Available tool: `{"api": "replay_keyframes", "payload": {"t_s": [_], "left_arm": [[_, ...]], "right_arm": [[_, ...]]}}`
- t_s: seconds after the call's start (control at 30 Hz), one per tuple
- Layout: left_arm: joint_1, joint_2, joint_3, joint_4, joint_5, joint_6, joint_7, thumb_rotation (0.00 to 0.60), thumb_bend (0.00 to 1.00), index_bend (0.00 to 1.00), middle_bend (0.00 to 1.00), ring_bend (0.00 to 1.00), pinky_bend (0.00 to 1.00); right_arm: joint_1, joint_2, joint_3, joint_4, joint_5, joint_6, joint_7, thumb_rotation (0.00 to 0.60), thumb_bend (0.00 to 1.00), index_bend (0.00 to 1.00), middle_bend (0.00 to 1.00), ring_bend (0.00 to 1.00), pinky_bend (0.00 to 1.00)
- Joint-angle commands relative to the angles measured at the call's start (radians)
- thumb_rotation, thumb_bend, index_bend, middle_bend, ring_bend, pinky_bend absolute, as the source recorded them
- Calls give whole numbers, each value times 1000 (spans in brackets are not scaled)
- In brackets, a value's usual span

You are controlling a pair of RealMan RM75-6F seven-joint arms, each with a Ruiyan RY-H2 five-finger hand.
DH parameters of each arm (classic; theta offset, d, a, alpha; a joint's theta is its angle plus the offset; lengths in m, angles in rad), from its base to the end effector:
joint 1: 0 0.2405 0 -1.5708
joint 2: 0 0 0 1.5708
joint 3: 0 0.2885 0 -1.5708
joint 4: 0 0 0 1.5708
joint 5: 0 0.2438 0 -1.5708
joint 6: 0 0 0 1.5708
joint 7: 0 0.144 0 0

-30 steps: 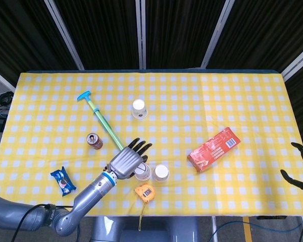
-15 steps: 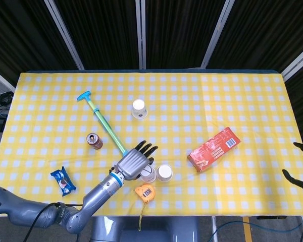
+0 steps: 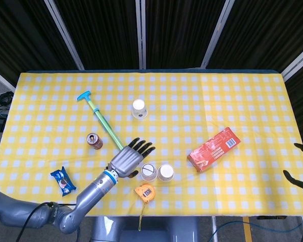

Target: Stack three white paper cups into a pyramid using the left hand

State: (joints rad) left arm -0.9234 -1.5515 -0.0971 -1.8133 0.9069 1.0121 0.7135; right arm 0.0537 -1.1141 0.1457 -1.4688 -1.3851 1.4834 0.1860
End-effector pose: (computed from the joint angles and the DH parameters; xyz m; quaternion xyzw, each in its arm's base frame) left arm -0.0736 0.3089 -0.0719 -0.8288 -0.3091 -0.3303 0.3294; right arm -0.3970 -0.1977 0.1851 0.5147 -0.3990 0.4106 0.6382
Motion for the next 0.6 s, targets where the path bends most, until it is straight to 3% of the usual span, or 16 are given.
{"api": "replay_keyframes", "payload": {"t_s": [0.03,0.3,0.6], "left_arm": [[38,85,-11,-20,47,31,-70,600,312,0,0,0,0],[23,197,-94,56,-26,-16,-152,600,310,0,0,0,0],[-98,163,-163,279,-182,-162,-150,600,390,0,0,0,0]], "right_arm": [[2,-3,-1,3,3,-6,-6,600,93,238,0,0,121],[10,-18,0,13,18,-26,-32,600,93,238,0,0,121],[22,-29,17,43,59,-60,-35,600,93,238,0,0,121]]}}
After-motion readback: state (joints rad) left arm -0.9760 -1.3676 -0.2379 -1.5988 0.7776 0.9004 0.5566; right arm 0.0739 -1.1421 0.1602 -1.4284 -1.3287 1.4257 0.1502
